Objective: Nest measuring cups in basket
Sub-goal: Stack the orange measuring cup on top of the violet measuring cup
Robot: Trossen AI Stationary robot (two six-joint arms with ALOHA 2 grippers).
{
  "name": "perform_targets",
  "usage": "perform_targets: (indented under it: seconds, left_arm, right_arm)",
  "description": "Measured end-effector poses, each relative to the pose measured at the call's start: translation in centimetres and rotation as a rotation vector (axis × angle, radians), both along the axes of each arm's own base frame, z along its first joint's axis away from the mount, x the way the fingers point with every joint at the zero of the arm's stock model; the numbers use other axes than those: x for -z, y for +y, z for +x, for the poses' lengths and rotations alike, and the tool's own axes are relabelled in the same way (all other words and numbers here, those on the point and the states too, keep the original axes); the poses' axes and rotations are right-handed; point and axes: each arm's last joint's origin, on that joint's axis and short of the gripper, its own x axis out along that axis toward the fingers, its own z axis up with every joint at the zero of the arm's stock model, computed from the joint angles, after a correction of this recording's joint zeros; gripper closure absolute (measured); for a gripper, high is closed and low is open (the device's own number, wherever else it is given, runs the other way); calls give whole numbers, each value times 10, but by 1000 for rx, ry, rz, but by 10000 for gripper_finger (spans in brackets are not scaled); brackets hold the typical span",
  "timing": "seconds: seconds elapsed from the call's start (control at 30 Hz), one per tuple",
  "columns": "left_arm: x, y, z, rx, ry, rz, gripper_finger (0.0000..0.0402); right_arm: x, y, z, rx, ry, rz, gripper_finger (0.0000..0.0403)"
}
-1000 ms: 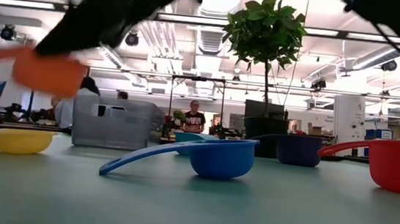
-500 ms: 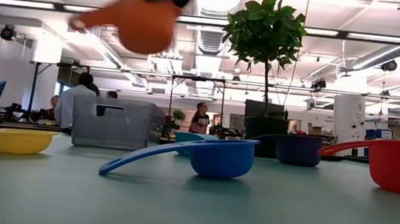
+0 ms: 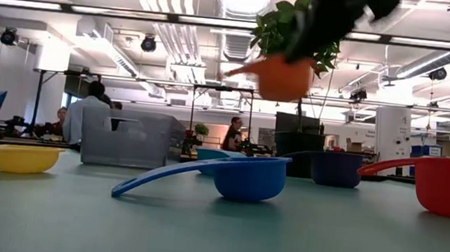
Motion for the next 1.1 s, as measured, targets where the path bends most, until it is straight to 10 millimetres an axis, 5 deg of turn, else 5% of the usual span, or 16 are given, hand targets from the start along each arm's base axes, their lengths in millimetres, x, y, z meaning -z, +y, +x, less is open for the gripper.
perform_targets:
  seconds: [0.2,0.4,1.1]
  left_arm:
    - [-1,0,0,6,-3,20,402]
    - [-1,0,0,5,-5,21,402]
    - [-1,0,0,13,0,54,402]
  right_arm:
    - [19,-25,-54,105,1,-49,394]
    - [41,-45,-86,165,-60,-62,394]
    - [79,-55,-94,179,-17,-95,394]
